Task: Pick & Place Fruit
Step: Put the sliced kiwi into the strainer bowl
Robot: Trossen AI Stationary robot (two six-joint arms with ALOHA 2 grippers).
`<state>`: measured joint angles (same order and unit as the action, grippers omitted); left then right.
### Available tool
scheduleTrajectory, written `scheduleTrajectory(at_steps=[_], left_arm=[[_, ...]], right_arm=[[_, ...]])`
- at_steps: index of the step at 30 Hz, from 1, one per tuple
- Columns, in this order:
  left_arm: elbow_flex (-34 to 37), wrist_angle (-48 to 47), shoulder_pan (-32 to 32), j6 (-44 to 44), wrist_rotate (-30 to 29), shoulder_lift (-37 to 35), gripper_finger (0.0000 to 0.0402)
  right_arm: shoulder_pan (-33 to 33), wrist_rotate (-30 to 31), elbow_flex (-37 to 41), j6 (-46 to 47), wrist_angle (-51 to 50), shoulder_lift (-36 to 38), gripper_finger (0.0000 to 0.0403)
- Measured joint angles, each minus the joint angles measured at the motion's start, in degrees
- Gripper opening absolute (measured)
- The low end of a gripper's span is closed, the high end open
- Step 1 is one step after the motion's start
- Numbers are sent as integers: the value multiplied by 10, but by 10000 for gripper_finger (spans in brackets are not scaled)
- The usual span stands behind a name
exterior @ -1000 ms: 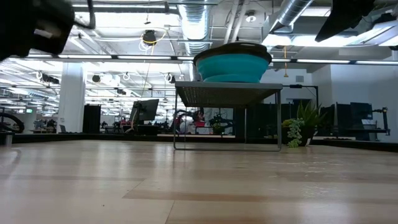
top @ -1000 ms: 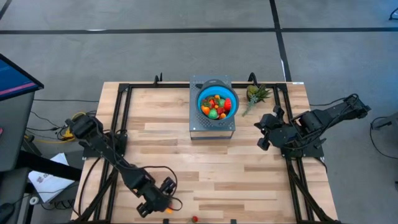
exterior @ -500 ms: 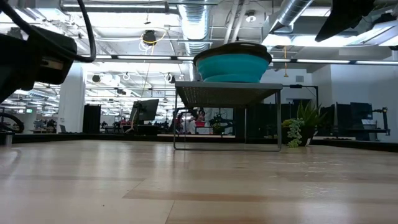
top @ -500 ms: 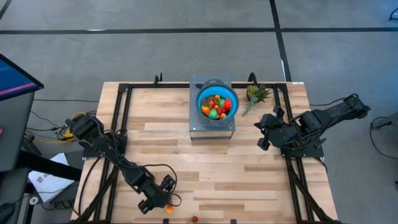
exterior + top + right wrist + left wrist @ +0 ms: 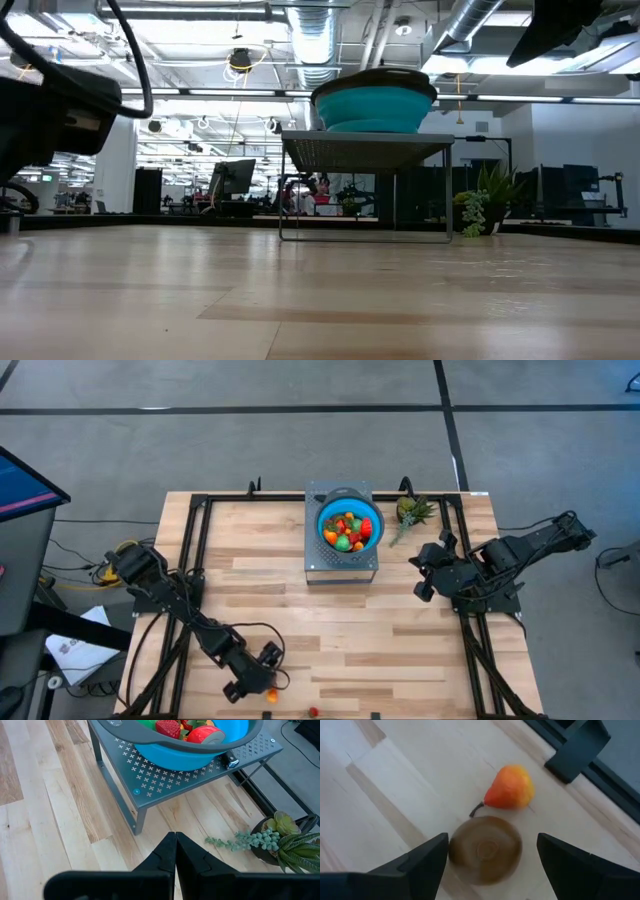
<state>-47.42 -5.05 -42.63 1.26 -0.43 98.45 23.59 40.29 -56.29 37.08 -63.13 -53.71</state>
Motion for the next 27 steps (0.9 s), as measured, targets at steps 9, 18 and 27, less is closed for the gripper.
scheduleTrajectory(at_steps=[9,18,27], left_arm=[[29,36,3,-1,0,0,299],[39,74,18,0,0,0,298],[39,82,25,0,4,14,283]], right_arm=[[0,0,0,0,0,0,0],[0,0,0,0,0,0,0],[0,0,0,11,-1,0,0]])
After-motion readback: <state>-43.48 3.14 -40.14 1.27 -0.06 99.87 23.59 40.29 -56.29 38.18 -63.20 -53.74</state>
